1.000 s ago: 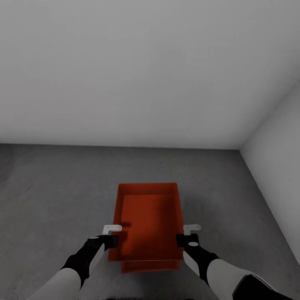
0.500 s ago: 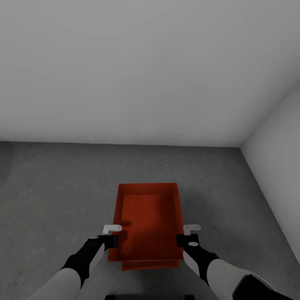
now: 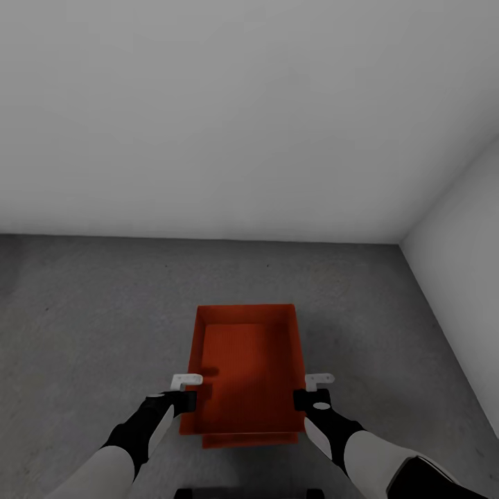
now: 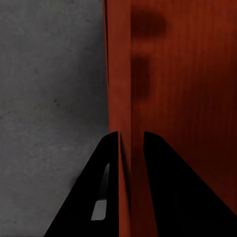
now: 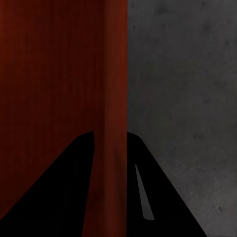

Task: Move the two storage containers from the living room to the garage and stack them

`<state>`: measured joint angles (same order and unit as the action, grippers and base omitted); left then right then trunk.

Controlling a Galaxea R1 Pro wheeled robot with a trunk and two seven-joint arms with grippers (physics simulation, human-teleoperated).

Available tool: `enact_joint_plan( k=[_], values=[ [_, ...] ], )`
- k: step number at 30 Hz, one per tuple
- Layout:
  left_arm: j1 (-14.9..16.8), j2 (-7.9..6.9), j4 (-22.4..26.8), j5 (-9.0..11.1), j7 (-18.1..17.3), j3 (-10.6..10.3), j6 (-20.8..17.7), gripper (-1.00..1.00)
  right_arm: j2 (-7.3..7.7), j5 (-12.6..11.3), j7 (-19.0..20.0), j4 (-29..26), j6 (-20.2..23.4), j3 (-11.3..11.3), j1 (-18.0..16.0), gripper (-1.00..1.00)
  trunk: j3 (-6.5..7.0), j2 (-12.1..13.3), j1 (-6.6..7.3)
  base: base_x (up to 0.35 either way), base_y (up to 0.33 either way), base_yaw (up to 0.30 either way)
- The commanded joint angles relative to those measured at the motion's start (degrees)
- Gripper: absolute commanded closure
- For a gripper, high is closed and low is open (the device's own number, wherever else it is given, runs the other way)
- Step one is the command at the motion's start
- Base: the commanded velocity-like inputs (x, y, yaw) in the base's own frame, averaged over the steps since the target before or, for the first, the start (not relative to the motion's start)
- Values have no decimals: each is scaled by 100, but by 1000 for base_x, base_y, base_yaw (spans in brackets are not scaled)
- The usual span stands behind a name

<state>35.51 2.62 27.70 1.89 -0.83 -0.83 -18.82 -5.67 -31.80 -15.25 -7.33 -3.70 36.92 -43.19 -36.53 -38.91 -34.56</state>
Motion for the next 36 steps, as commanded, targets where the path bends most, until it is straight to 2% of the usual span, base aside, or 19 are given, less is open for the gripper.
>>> enact_joint_plan(
  k=[1,11,36],
  values=[
    [0,-7,-2,-31,28,100,-34,100,75,41,-347,-6,-184,-220,-5,100,-11,-5,-1,0,0,0],
    [0,-7,6,-31,23,100,-32,100,75,42,-347,-5,-184,-220,-5,100,-69,-5,-1,0,0,0],
    [0,-7,23,-39,14,95,-25,100,75,42,-341,-5,-184,-220,-5,100,-75,-5,-1,0,0,0]
  ],
)
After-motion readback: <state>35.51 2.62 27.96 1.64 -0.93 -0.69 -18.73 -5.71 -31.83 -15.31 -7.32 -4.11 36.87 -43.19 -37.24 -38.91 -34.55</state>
